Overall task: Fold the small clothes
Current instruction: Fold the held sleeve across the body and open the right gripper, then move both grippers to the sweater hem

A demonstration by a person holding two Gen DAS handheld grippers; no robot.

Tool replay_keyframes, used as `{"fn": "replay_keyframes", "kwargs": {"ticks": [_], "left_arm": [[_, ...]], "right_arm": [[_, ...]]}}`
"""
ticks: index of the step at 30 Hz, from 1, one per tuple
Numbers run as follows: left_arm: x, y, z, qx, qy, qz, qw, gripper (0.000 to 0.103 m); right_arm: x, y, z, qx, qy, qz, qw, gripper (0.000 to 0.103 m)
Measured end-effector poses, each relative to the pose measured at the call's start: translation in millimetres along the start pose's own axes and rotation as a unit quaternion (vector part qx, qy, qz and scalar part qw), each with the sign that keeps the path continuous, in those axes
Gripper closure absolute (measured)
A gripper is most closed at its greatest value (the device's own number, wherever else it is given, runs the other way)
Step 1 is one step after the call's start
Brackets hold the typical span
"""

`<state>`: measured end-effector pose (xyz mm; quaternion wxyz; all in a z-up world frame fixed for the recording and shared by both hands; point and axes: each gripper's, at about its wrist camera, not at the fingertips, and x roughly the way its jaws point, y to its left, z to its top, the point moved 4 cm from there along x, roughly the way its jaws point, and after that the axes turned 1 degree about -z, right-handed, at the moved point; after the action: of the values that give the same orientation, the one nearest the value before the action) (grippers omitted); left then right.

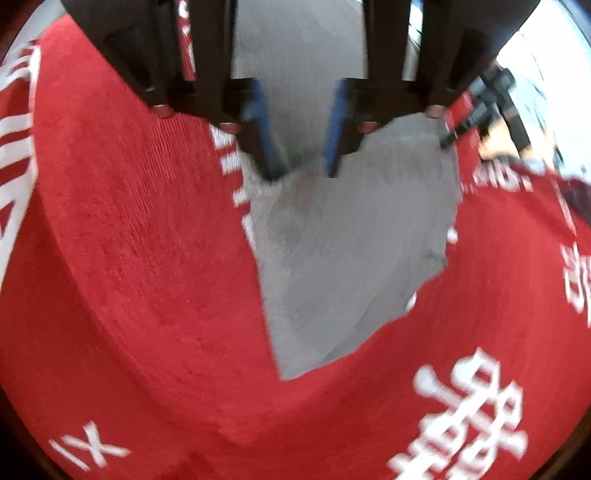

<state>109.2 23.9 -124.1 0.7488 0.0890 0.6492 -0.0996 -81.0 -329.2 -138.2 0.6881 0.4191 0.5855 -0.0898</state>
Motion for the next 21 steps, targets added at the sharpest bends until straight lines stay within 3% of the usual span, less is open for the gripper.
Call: {"fn": "replay_keyframes", "kwargs": {"ticks": [11,21], "left_arm": [[-27,-37,-29,0.011,0.036,-0.006,0.9993,0.029],[-54,-69,-66,-0.027,0.04,-0.008,0.9988,0.029]], "right_arm": [[-4,47,-27,-0.117,0.041,-0.024,0.992,0.043],[-5,70,-33,-0.19,0.074,-0.013,0.979,0.035]]}}
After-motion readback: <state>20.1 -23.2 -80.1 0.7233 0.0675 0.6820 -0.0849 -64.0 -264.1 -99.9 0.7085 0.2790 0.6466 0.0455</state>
